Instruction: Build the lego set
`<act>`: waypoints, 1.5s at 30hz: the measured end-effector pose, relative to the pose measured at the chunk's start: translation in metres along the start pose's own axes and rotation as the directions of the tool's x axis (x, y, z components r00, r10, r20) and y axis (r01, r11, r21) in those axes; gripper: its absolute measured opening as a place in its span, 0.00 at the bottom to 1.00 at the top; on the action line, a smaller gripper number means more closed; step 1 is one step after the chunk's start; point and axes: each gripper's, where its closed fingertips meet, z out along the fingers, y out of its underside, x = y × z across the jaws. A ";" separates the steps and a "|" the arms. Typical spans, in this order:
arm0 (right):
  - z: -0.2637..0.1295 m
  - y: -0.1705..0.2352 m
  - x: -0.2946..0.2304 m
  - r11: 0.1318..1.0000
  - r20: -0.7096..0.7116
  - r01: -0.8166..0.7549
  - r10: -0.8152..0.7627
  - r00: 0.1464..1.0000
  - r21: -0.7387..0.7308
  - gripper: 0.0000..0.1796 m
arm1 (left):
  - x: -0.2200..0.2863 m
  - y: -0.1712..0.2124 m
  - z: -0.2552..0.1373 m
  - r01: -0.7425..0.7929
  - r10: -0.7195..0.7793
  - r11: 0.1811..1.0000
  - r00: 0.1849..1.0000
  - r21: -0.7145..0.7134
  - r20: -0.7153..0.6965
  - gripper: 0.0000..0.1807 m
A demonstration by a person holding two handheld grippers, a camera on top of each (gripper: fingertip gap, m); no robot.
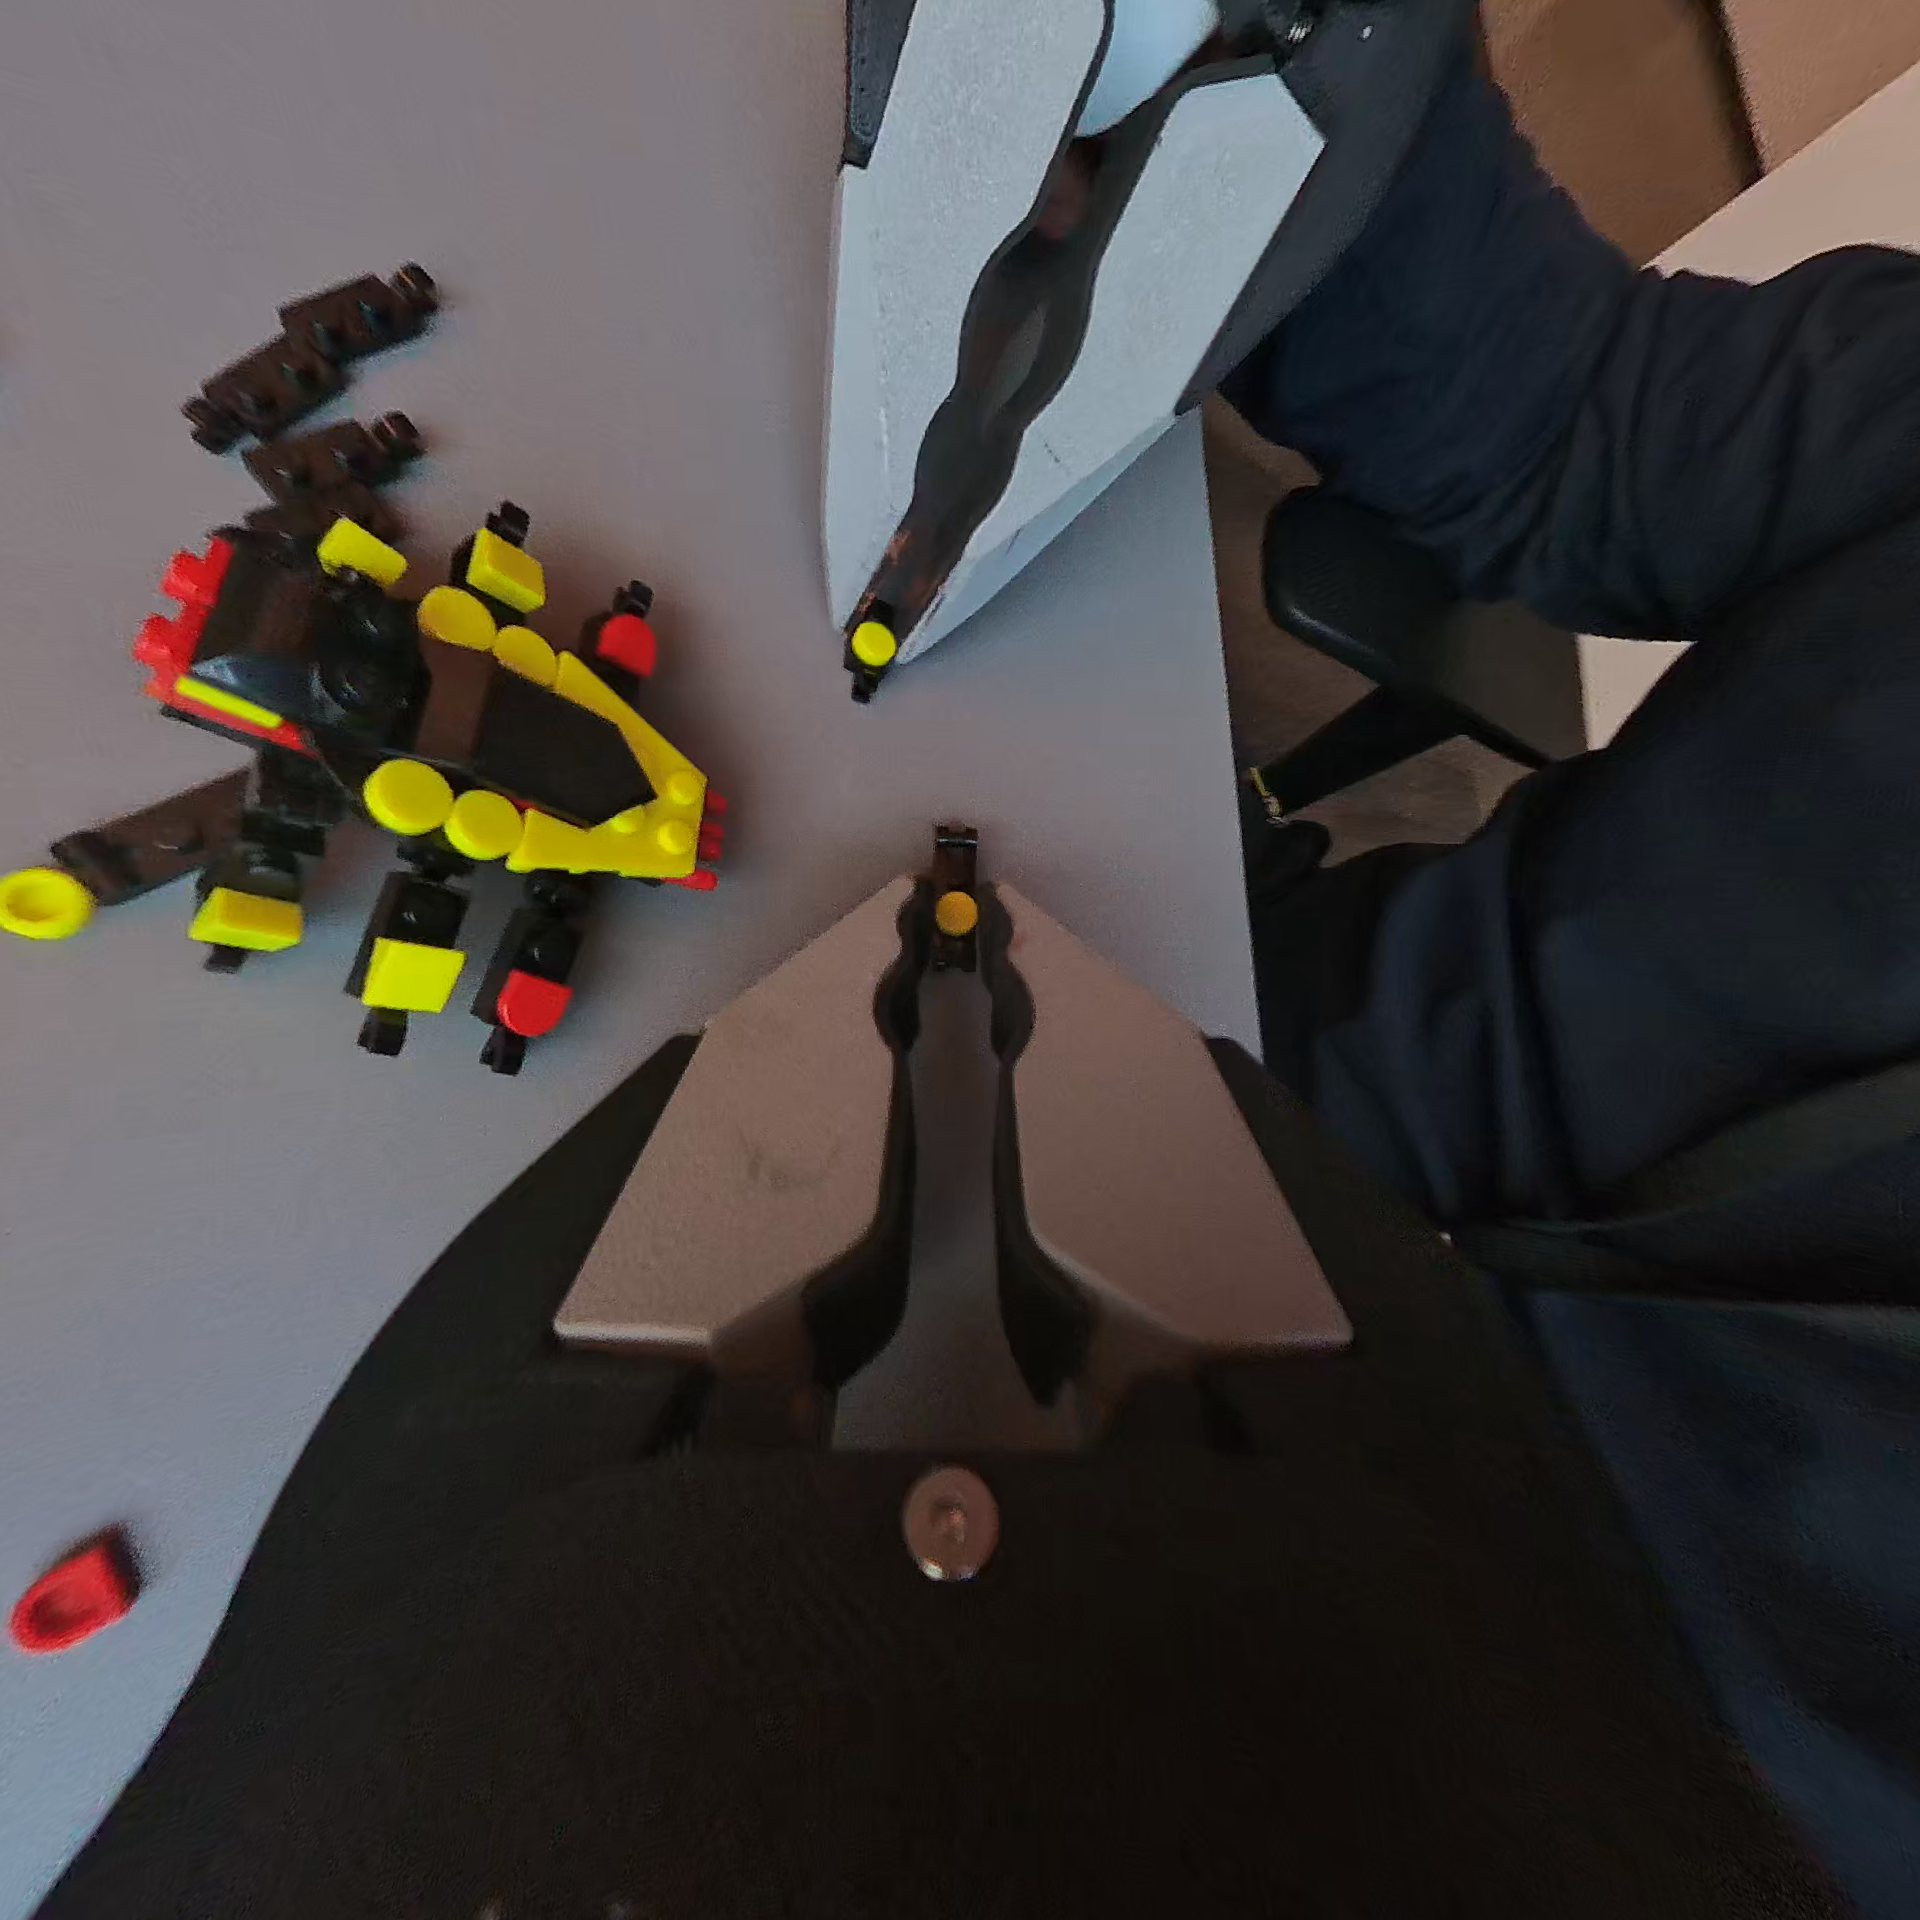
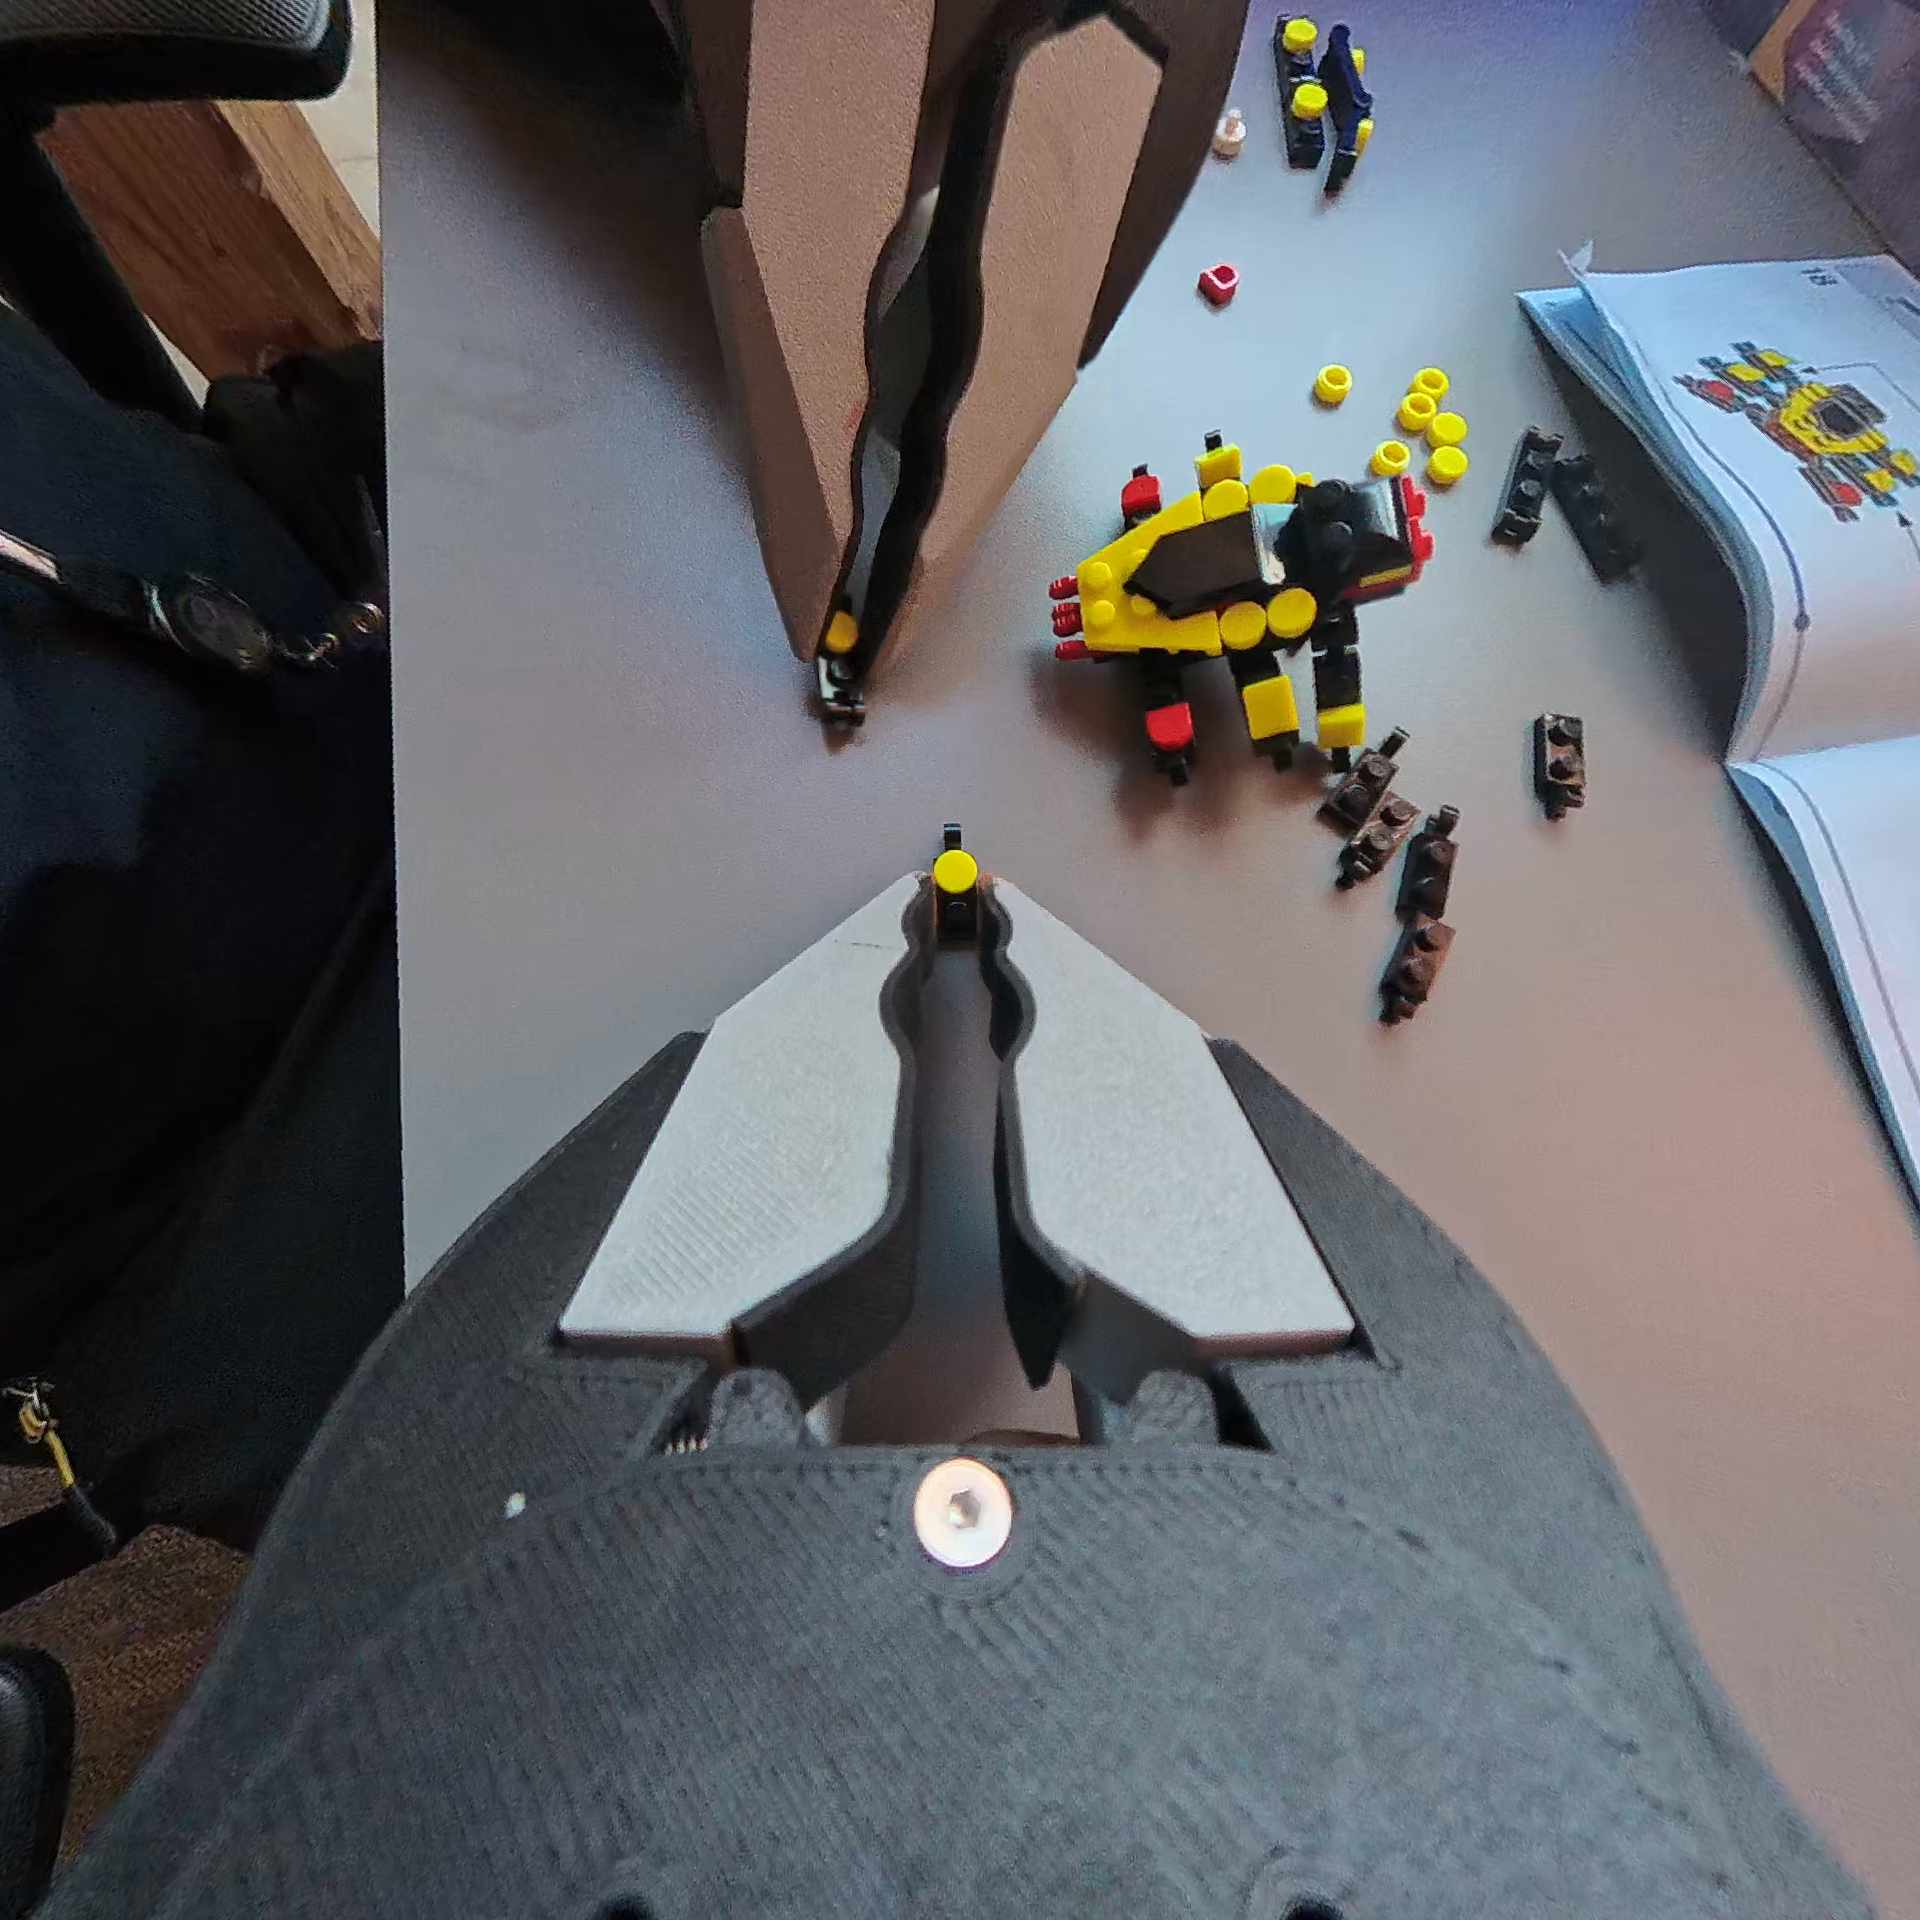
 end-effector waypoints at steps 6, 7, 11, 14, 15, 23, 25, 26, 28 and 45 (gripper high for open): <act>0.004 -0.004 -0.003 1.000 0.028 0.004 -0.004 1.000 0.003 0.03 | -0.002 0.004 -0.006 -0.047 0.048 0.999 0.997 -0.008 0.068 0.05; 0.004 -0.005 -0.002 1.000 0.019 0.008 -0.008 1.000 0.007 0.03 | 0.000 0.003 -0.007 -0.046 0.046 0.999 0.997 -0.001 0.063 0.09; 0.002 -0.013 -0.010 0.999 0.039 0.016 -0.018 0.999 0.052 0.03 | 0.000 0.004 -0.011 -0.046 0.046 0.999 0.996 0.009 0.073 0.15; 0.008 -0.013 -0.016 0.999 0.047 0.032 -0.033 0.998 0.024 0.03 | -0.001 0.007 -0.012 -0.082 0.083 0.997 0.991 -0.010 0.110 0.12; 0.010 -0.012 -0.018 0.999 0.047 0.037 -0.037 0.998 0.007 0.03 | -0.001 0.007 -0.011 -0.095 0.096 0.995 0.989 -0.016 0.116 0.10; 0.018 -0.018 -0.022 0.999 0.083 0.043 -0.043 0.996 -0.002 0.02 | -0.001 0.008 -0.007 -0.136 0.138 0.990 0.981 -0.027 0.134 0.03; 0.019 -0.018 -0.022 0.998 0.084 0.057 -0.056 0.995 -0.011 0.03 | 0.000 0.008 -0.006 -0.137 0.139 0.990 0.982 -0.025 0.127 0.03; 0.019 -0.018 -0.022 0.998 0.087 0.064 -0.062 0.994 -0.018 0.03 | 0.000 0.008 -0.006 -0.136 0.138 0.990 0.983 -0.025 0.121 0.03; 0.019 -0.019 -0.022 0.996 0.095 0.082 -0.078 0.992 -0.033 0.02 | 0.000 0.008 -0.006 -0.132 0.134 0.991 0.985 -0.025 0.106 0.03; 0.022 -0.021 -0.021 0.991 0.148 0.133 -0.133 0.980 0.004 0.02 | -0.004 0.007 -0.007 -0.102 0.108 0.992 0.991 -0.079 0.080 0.02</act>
